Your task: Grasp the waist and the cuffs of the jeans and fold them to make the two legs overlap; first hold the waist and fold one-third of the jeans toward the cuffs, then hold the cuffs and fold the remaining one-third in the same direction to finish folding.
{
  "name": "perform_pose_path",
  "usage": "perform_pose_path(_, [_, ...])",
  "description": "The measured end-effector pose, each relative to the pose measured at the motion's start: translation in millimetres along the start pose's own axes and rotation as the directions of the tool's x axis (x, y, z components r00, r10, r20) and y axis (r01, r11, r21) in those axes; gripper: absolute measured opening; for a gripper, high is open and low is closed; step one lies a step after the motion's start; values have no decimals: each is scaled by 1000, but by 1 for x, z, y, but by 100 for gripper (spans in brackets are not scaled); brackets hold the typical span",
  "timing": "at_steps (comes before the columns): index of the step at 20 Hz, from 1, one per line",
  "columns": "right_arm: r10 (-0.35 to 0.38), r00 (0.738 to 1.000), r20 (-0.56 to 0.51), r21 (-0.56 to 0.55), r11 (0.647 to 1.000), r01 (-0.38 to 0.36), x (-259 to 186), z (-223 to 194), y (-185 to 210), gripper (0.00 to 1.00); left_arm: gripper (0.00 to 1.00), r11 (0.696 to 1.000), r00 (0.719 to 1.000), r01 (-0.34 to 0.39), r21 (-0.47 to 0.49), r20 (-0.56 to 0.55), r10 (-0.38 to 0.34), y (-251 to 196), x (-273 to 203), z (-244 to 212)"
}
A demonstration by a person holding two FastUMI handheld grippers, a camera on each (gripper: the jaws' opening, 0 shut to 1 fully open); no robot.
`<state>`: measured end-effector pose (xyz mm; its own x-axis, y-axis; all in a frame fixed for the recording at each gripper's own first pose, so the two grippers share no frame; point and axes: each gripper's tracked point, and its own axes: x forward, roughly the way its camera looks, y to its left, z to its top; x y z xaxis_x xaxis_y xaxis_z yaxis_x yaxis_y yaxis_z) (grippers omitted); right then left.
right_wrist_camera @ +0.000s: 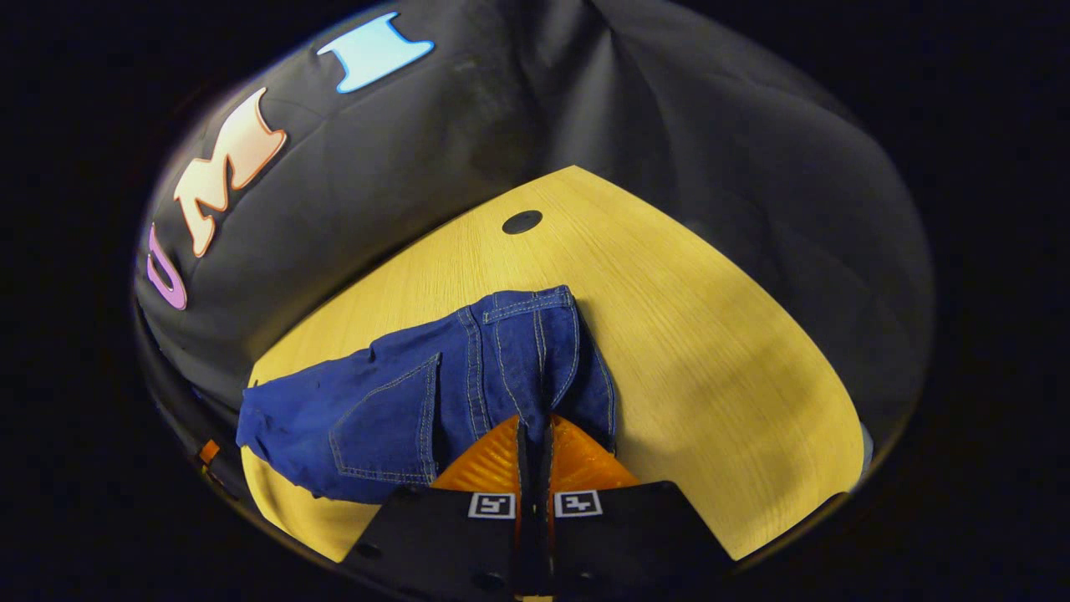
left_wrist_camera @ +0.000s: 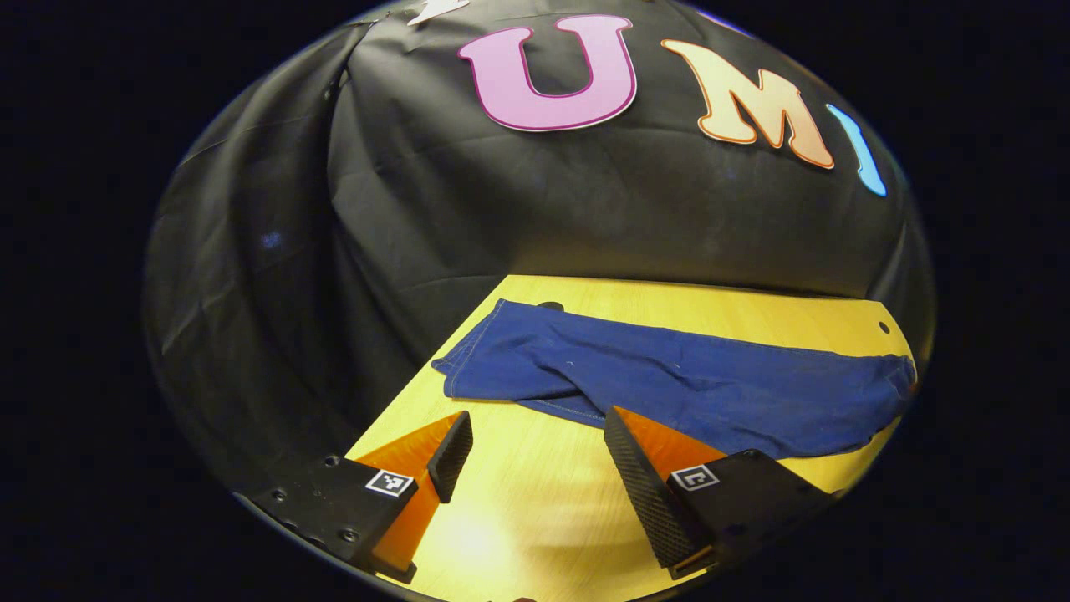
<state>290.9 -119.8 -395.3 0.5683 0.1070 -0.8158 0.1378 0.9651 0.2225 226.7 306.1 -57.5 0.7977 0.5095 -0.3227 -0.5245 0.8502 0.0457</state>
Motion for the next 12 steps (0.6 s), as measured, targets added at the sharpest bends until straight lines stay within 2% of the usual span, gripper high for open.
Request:
perform_pose_path(6, [-39, 991, 125, -33, 999, 43, -39, 39, 14, 2, 95, 998, 998, 54, 34, 24, -54, -9, -4, 10])
perform_pose_path(10, [-94, 971, 221, -63, 992, 111, -82, 78, 32, 2, 96, 993, 993, 118, 19, 23, -118, -14, 2, 11])
perform_pose_path(12, [-85, 959, 272, -79, 991, 110, -104, 95, 56, 2, 96, 987, 987, 158, 7, 25, -158, -13, 2, 9])
